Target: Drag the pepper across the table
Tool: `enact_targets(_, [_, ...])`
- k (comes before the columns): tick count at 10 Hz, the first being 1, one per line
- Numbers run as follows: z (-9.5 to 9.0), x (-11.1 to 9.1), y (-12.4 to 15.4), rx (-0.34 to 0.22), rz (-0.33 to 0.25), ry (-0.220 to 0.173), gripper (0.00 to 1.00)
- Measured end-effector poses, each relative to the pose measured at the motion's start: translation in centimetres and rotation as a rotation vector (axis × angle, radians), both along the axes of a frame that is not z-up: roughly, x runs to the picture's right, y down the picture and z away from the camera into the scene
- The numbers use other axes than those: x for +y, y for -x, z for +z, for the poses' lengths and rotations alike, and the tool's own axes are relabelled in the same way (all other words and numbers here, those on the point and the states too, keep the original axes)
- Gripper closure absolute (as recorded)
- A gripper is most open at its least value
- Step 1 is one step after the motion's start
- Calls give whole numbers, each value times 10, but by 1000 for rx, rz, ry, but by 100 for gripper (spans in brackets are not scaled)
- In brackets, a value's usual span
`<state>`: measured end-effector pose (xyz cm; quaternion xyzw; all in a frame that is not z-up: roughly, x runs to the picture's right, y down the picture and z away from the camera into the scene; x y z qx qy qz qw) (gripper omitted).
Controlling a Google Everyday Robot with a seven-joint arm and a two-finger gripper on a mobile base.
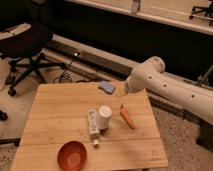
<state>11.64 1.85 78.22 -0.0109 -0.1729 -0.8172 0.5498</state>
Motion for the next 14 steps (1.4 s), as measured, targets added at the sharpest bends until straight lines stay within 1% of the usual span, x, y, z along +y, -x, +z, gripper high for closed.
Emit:
enact_targets(2, [14, 14, -6, 7, -37, 5, 20])
enact_targets(3, [22, 19, -11, 21, -56, 9, 20])
enact_targets(6, [38, 32, -14, 40, -80, 33, 20])
enact_targets(8, [50, 47, -8, 38, -86, 70, 20])
enact_targets(10, [64, 68, -5, 35, -88, 120, 20])
enact_targets(13, [78, 92, -2, 28, -100, 172, 20])
enact_targets(14, [81, 97, -2, 24, -103, 182, 20])
